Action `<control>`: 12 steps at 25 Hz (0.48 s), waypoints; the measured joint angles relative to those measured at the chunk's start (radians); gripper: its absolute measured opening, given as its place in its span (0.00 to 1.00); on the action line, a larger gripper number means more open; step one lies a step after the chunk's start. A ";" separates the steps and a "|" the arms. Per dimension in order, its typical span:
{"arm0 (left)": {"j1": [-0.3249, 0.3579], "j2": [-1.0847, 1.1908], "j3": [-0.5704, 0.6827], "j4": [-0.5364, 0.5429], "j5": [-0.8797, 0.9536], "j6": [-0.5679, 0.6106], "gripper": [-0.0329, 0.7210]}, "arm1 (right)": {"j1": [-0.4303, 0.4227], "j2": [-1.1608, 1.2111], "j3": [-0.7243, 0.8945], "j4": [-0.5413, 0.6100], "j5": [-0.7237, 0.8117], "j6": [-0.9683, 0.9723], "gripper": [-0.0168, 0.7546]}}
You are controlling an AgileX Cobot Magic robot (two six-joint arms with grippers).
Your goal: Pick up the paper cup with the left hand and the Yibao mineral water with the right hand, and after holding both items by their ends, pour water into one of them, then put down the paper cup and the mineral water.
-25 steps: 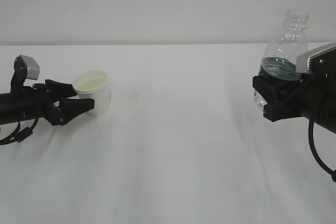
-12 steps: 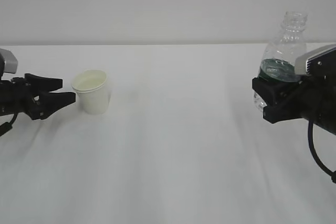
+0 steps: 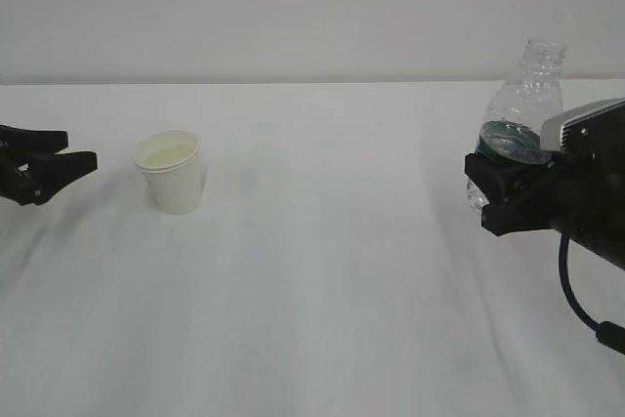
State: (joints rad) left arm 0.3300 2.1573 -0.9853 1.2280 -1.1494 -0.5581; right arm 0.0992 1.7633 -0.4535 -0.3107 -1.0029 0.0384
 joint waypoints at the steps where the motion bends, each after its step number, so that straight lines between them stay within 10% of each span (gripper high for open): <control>1: 0.000 -0.007 0.000 -0.011 0.000 0.000 0.81 | 0.000 0.010 0.000 0.007 -0.013 0.000 0.53; 12: -0.006 -0.041 0.002 -0.165 0.000 -0.091 0.72 | 0.000 0.122 -0.002 0.069 -0.115 -0.027 0.53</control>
State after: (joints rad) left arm 0.3244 2.1160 -0.9832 1.0635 -1.1494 -0.6491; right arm 0.0992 1.8854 -0.4554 -0.2413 -1.1175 0.0118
